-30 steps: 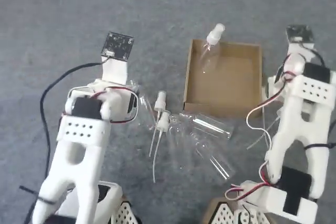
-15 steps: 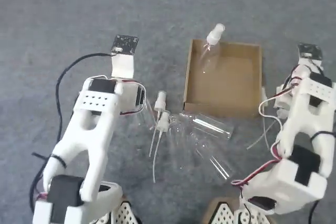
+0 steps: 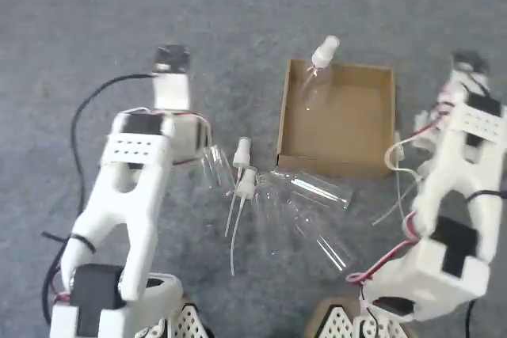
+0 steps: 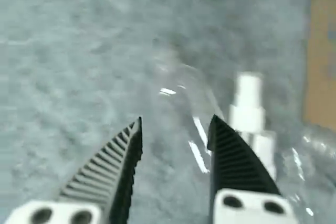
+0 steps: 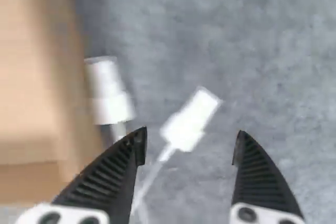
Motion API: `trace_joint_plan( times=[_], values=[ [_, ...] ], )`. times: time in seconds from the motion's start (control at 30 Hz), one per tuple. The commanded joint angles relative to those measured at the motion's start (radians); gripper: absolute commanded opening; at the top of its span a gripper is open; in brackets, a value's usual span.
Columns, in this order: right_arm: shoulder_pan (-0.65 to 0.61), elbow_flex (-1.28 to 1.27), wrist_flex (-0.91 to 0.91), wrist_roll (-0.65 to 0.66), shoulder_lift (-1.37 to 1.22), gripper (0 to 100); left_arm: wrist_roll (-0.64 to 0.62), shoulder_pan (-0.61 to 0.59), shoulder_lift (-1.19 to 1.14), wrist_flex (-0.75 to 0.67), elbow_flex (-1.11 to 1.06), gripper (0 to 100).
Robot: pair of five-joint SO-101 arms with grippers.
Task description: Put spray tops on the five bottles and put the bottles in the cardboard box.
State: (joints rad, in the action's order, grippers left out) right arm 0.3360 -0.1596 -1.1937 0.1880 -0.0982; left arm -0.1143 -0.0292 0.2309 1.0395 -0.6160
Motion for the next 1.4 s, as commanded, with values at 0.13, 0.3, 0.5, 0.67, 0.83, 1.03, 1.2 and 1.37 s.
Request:
trace_joint_plan(
  times=[0.13,0.3,0.5,0.67,0.83,1.03,1.2,1.37],
  values=[
    [-0.522,0.126,-0.173,-0.137,0.305,22.1,0.121,-0.281,0.261,0.043,0.041,19],
    [-0.895,0.129,-0.076,-0.235,0.280,22.1,0.235,-0.489,0.356,-0.014,-0.054,20],
    [-1.132,0.133,0.148,-0.281,0.119,22.1,0.356,-0.637,0.348,-0.141,-0.186,20],
    [-1.159,0.133,0.280,-0.282,-0.005,22.1,0.407,-0.717,0.334,-0.247,-0.265,20],
    [-1.159,0.133,0.340,-0.336,-0.094,22.1,0.420,-0.726,0.341,-0.304,-0.326,20],
    [-1.159,0.133,0.346,-0.339,-0.165,22.1,0.420,-0.724,0.341,-0.302,-0.335,20],
    [-1.159,0.133,0.386,-0.339,-0.222,21.7,0.419,-0.726,0.341,-0.301,-0.354,20],
    [-1.159,0.133,0.387,-0.339,-0.255,21.7,0.417,-0.718,0.341,-0.301,-0.390,20]
  ],
)
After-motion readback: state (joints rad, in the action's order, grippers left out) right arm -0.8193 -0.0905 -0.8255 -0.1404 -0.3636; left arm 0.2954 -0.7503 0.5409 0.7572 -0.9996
